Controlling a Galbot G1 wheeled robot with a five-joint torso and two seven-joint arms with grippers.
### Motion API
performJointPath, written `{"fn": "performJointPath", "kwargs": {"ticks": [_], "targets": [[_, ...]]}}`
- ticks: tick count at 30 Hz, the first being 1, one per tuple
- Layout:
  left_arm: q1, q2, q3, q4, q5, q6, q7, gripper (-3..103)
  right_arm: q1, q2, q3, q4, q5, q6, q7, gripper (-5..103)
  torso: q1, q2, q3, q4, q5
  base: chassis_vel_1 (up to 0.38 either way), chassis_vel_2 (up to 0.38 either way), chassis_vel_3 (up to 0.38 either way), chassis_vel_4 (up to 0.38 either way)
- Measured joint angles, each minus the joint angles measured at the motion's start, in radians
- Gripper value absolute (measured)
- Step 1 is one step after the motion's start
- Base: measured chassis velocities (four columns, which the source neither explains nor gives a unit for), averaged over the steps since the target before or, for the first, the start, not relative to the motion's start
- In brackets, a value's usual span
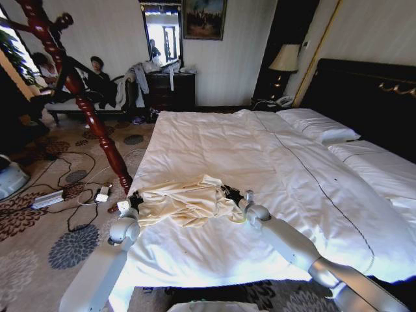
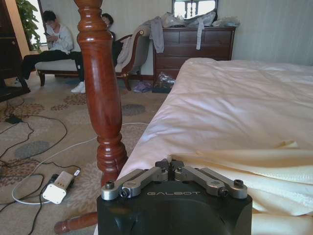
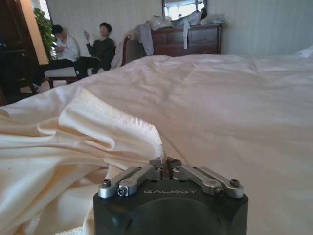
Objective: Pick up the clothes from the bed and hang them on the clothes hanger.
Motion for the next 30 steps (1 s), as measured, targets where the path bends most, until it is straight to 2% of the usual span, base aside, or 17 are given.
{"fn": "performJointPath", "kwargs": {"ticks": [3, 7, 9, 10, 13, 14, 18, 20, 21, 24, 25, 27, 29, 30], "targets": [[-0.009, 0.006, 0.002, -0.01, -0.016, -0.002, -0.002, 0, -0.006, -0.016, 0.009, 0.017, -0.001, 0.024, -0.031, 1, 0.0, 0.0, 0.0, 0.0001, 0.0001, 0.0, 0.0, 0.0, 0.0], [-0.02, 0.018, 0.004, -0.027, -0.041, -0.011, -0.002, 0, -0.02, -0.04, 0.029, 0.052, 0.001, 0.048, -0.046, 0, 0.0, 0.0, 0.0, 0.0, 0.0001, 0.0, 0.0, 0.0, 0.0], [-0.038, 0.041, 0.005, -0.049, -0.072, -0.027, 0.005, 0, -0.037, -0.073, 0.067, 0.105, 0.024, 0.092, -0.083, 0, 0.0, 0.0, 0.0, 0.0, 0.0001, 0.0, 0.0, 0.0, 0.0], [-0.038, 0.041, 0.005, -0.049, -0.072, -0.027, 0.005, 0, -0.037, -0.073, 0.067, 0.105, 0.024, 0.092, -0.083, 0, 0.0, 0.0, 0.0, 0.0, 0.0001, 0.0, 0.0, 0.0, 0.0], [-0.084, 0.095, 0.006, -0.101, -0.124, -0.056, 0.038, 0, -0.064, -0.122, 0.157, 0.191, 0.12, 0.185, -0.197, 0, 0.0, 0.0, 0.0, 0.0003, 0.0001, 0.0, 0.0, 0.0, 0.0], [-0.12, 0.134, 0.004, -0.138, -0.178, -0.064, 0.049, 0, -0.074, -0.152, 0.21, 0.245, 0.18, 0.218, -0.249, 0, 0.0, 0.0, 0.0, -0.0001, 0.0002, 0.0, 0.0, 0.0, 0.0], [-0.191, 0.204, -0.005, -0.198, -0.272, -0.068, 0.063, 0, -0.081, -0.218, 0.295, 0.343, 0.295, 0.249, -0.324, 0, 0.0, 0.0, 0.0, -0.0005, 0.0004, 0.0, 0.0, 0.0, 0.0], [-0.287, 0.305, -0.026, -0.271, -0.395, -0.071, 0.088, 0, -0.078, -0.323, 0.403, 0.453, 0.438, 0.259, -0.393, 0, 0.0, 0.0, 0.0, 0.0, 0.0002, 0.0, 0.0, 0.0, 0.0], [-0.287, 0.305, -0.026, -0.271, -0.395, -0.071, 0.088, 0, -0.078, -0.323, 0.403, 0.453, 0.438, 0.259, -0.393, 0, 0.0, 0.0, 0.0, 0.0, 0.0002, 0.0, 0.0, 0.0, 0.0], [-0.381, 0.388, -0.055, -0.33, -0.502, -0.073, 0.1, 0, -0.077, -0.423, 0.518, 0.547, 0.552, 0.252, -0.393, 0, 0.0, 0.0, 0.0, -0.0001, 0.0002, 0.0, 0.0, 0.0, 0.0], [-0.381, 0.388, -0.055, -0.33, -0.502, -0.073, 0.1, 0, -0.077, -0.423, 0.518, 0.547, 0.552, 0.252, -0.393, 0, 0.0, 0.0, 0.0, -0.0001, 0.0002, 0.0, 0.0, 0.0, 0.0], [-0.428, 0.427, -0.072, -0.347, -0.546, -0.077, 0.101, 0, -0.073, -0.473, 0.587, 0.596, 0.6, 0.235, -0.349, 0, 0.0, 0.0, 0.0, -0.0003, 0.0001, 0.0, 0.0, 0.0, 0.0], [-0.505, 0.49, -0.079, -0.352, -0.616, -0.078, 0.102, 0, -0.036, -0.525, 0.629, 0.644, 0.633, 0.222, -0.253, 0, 0.0, 0.0, 0.0, 0.0001, 0.0001, 0.0, 0.0, 0.0, 0.0], [-0.505, 0.49, -0.079, -0.352, -0.616, -0.078, 0.102, 0, -0.036, -0.525, 0.629, 0.644, 0.633, 0.222, -0.253, 0, 0.0, 0.0, 0.0, 0.0001, 0.0001, 0.0, 0.0, 0.0, 0.0]]}}
